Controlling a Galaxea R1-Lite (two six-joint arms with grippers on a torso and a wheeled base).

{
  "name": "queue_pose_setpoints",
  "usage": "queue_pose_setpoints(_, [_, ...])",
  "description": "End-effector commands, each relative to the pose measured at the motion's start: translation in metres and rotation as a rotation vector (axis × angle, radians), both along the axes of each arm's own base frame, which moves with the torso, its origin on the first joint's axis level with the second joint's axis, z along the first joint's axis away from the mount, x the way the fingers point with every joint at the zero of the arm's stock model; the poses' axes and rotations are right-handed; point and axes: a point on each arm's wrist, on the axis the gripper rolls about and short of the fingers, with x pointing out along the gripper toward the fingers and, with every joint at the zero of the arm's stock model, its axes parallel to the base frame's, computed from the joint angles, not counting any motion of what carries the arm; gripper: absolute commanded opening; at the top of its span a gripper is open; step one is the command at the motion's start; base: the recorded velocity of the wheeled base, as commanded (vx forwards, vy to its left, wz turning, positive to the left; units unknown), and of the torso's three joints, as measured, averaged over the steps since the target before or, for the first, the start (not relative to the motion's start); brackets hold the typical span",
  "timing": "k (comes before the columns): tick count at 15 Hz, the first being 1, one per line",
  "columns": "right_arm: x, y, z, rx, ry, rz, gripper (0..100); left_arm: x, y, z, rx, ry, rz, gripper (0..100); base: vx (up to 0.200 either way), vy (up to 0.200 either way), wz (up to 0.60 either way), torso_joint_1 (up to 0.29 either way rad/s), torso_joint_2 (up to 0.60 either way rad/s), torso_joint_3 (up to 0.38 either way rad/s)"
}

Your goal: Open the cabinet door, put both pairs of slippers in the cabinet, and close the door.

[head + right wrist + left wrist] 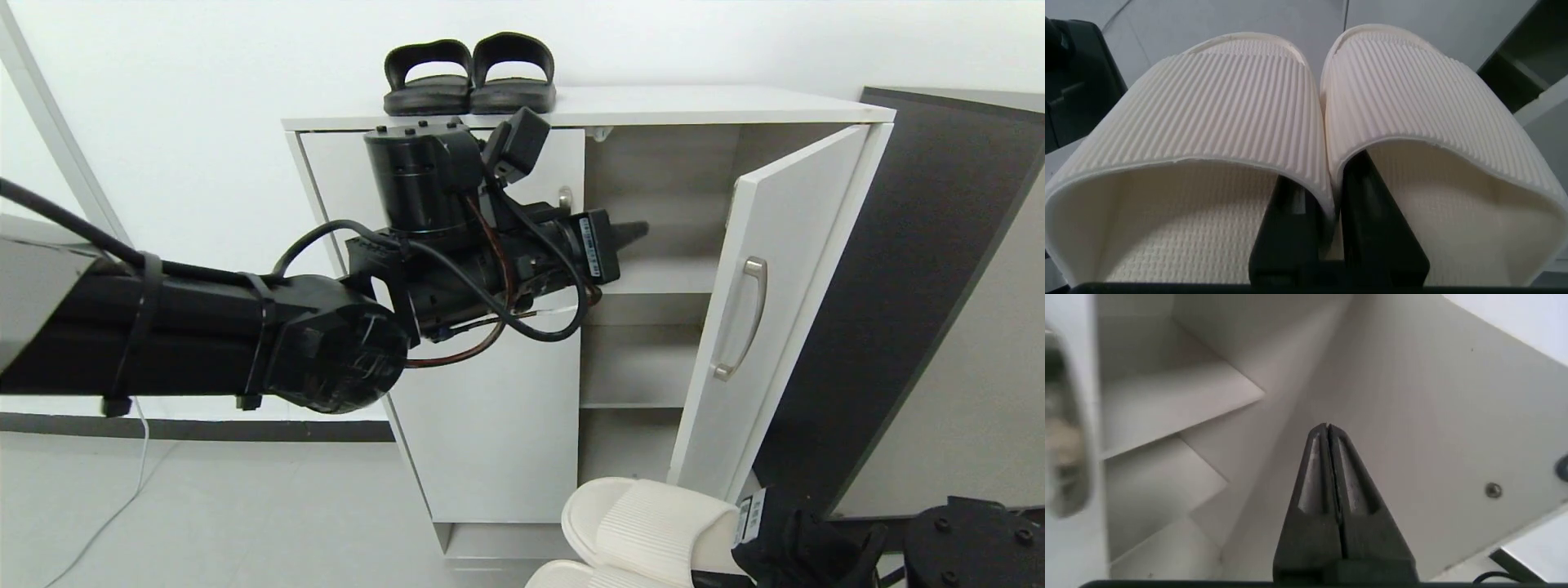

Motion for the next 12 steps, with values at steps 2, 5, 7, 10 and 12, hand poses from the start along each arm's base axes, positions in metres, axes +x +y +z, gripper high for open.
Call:
queue_pose_setpoints(2, [-0.003, 0.001, -0.004, -0.015, 0.009, 0.012, 0, -0.001, -0.022, -0.008, 0.007, 0.009, -0.045, 0, -0.200, 0.000, 0.00, 0.010, 0.00, 0.002])
queue_pose_setpoints(5, [-0.003, 0.001, -0.006, -0.023, 0.013, 0.012, 0, -0.020, -0.057, -0.015, 0.011, 0.008, -0.135, 0, -0.200, 0.000, 0.00, -0.001, 0.00, 0.007])
queue_pose_setpoints(7, [-0.003, 0.001, -0.006, -0.024, 0.013, 0.011, 0, -0.036, -0.069, -0.012, -0.011, -0.011, -0.164, 0, -0.100, 0.000, 0.00, 0.001, 0.00, -0.001])
queue_pose_setpoints(10, [-0.003, 0.001, -0.006, -0.023, 0.011, 0.008, 0, -0.017, -0.051, -0.009, -0.026, -0.018, -0.045, 0, 0.000, 0.000, 0.00, 0.000, 0.00, 0.000])
queue_pose_setpoints(12, [-0.001, 0.001, -0.004, -0.014, 0.010, -0.003, 0, 0.006, -0.021, 0.000, -0.063, -0.046, 0.109, 0, 0.000, 0.000, 0.00, 0.000, 0.00, 0.000])
